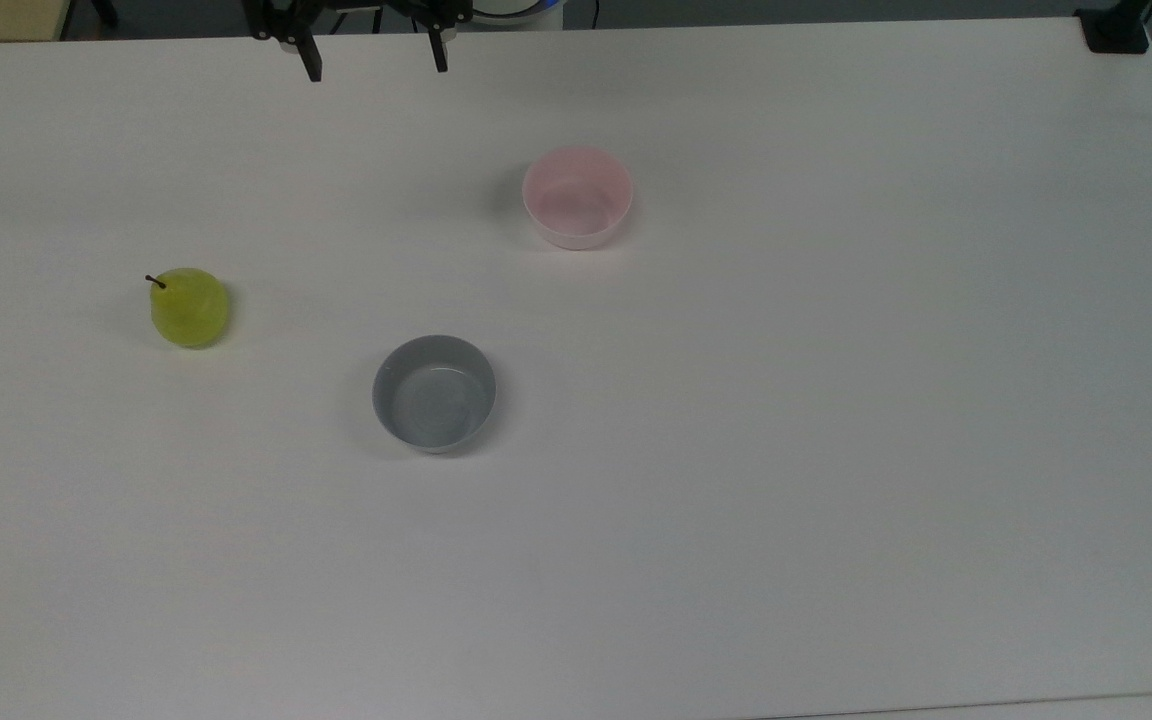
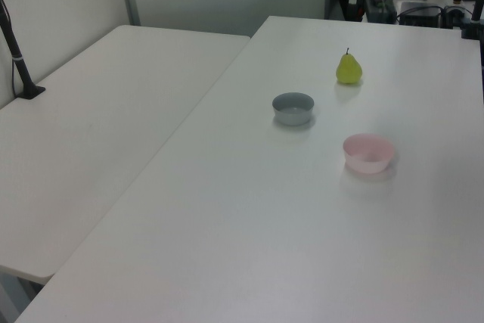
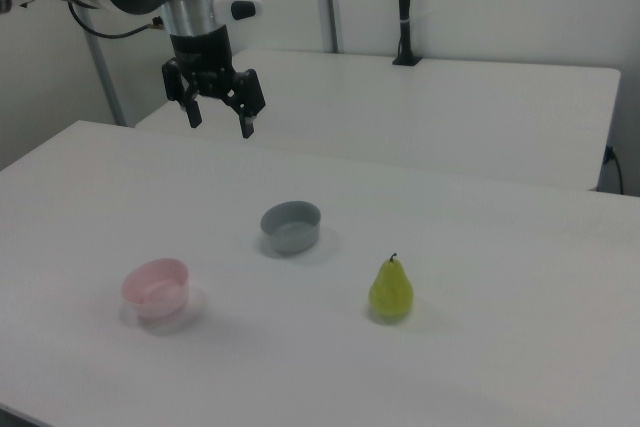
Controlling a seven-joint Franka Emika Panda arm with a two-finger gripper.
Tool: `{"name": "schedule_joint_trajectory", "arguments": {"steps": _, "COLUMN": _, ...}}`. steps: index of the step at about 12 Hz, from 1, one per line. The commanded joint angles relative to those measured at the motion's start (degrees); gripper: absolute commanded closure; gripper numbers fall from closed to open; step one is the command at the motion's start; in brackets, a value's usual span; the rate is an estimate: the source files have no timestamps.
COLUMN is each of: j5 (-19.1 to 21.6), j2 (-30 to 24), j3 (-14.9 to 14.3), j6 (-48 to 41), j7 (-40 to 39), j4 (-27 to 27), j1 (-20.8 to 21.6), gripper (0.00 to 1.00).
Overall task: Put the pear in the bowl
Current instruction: 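Move the open gripper toward the yellow-green pear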
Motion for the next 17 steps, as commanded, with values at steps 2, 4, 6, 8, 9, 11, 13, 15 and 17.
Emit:
{"name": "schedule_joint_trajectory", "arguments": {"steps": 2, "j5": 0.09, "j2": -0.77, "j3": 0.84, "j6": 1.09, "j7": -11.63, "j4": -1.16, "j1": -3.62, "gripper": 0.00}}
{"name": "schedule_joint_trajectory", "arguments": {"steps": 4, "j5": -0.26, "j2": -0.60, "j3": 1.11, "j6": 1.09, "j7": -20.79, "j4": -0.89, "j1": -6.43, "gripper": 0.00}}
{"name": "schedule_joint_trajectory", "arguments": {"steps": 6, "j5": -1.05, "j2": 0.72, "j3": 1.11, "j6": 1.44, "j7": -27.14, "j4": -0.63, "j1": -8.80, "gripper": 0.00}}
{"name": "schedule_joint_trajectory", "arguments": {"steps": 8, "j5": -4.81, "j2": 2.65, "j3": 1.02, "j6": 1.88, "j7": -28.12, "j4": -0.63, "j1": -11.17, "gripper": 0.00}}
{"name": "schedule_joint_trajectory", "arguments": {"steps": 9, "j5": -5.70, "j2": 4.14, "j3": 0.41, "j6": 3.80, "j7": -28.91, "j4": -0.63, "j1": -11.97, "gripper": 0.00}}
{"name": "schedule_joint_trajectory", "arguments": {"steps": 11, "j5": -5.71, "j2": 6.42, "j3": -0.73, "j6": 6.53, "j7": -28.57, "j4": -0.81, "j1": -13.90, "gripper": 0.00}}
{"name": "schedule_joint_trajectory", "arguments": {"steps": 13, "j5": -5.45, "j2": 8.62, "j3": -1.09, "j6": 10.21, "j7": -28.92, "j4": -1.16, "j1": -15.57, "gripper": 0.00}}
{"name": "schedule_joint_trajectory", "arguments": {"steps": 15, "j5": -3.96, "j2": 11.96, "j3": -1.00, "j6": 13.38, "j7": -24.30, "j4": -1.25, "j1": -16.02, "gripper": 0.00}}
{"name": "schedule_joint_trajectory", "arguments": {"steps": 17, "j5": -3.86, "j2": 15.30, "j3": -1.09, "j6": 17.60, "j7": -17.25, "j4": -2.03, "j1": -16.02, "gripper": 0.00}}
